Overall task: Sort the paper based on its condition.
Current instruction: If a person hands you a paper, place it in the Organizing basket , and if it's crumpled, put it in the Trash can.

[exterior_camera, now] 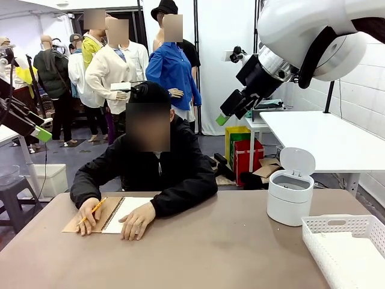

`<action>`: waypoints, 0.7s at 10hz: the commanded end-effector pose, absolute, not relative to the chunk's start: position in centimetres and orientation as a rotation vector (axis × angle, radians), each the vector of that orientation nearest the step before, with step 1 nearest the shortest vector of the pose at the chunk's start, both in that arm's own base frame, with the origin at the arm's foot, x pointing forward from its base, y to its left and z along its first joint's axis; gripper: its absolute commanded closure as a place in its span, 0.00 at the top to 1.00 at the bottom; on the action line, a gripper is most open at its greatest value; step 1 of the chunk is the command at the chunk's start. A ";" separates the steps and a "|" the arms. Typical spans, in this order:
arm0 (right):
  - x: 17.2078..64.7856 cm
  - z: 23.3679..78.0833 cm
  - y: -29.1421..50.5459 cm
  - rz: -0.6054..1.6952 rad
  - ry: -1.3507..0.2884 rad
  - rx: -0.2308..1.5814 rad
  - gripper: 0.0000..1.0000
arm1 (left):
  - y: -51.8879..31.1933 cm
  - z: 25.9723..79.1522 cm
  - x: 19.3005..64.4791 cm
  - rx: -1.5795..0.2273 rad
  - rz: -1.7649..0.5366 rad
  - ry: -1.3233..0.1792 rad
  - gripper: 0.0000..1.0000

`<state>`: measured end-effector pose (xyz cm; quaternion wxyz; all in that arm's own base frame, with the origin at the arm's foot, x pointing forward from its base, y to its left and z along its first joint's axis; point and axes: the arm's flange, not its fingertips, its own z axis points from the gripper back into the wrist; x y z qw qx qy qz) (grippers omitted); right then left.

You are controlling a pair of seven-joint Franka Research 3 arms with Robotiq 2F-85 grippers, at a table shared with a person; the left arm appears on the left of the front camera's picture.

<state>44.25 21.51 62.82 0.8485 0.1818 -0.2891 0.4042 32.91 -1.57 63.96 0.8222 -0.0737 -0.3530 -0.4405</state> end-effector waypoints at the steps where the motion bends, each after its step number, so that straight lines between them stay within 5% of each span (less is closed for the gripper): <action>1: 44.4 62.8 21.4 0.848 -0.616 0.383 1.00 | -1.5 64.0 32.9 -0.163 -0.937 -0.753 1.00; 7: 44.4 62.8 21.4 0.848 -0.616 0.383 1.00 | -1.5 64.0 32.9 -0.163 -0.937 -0.753 1.00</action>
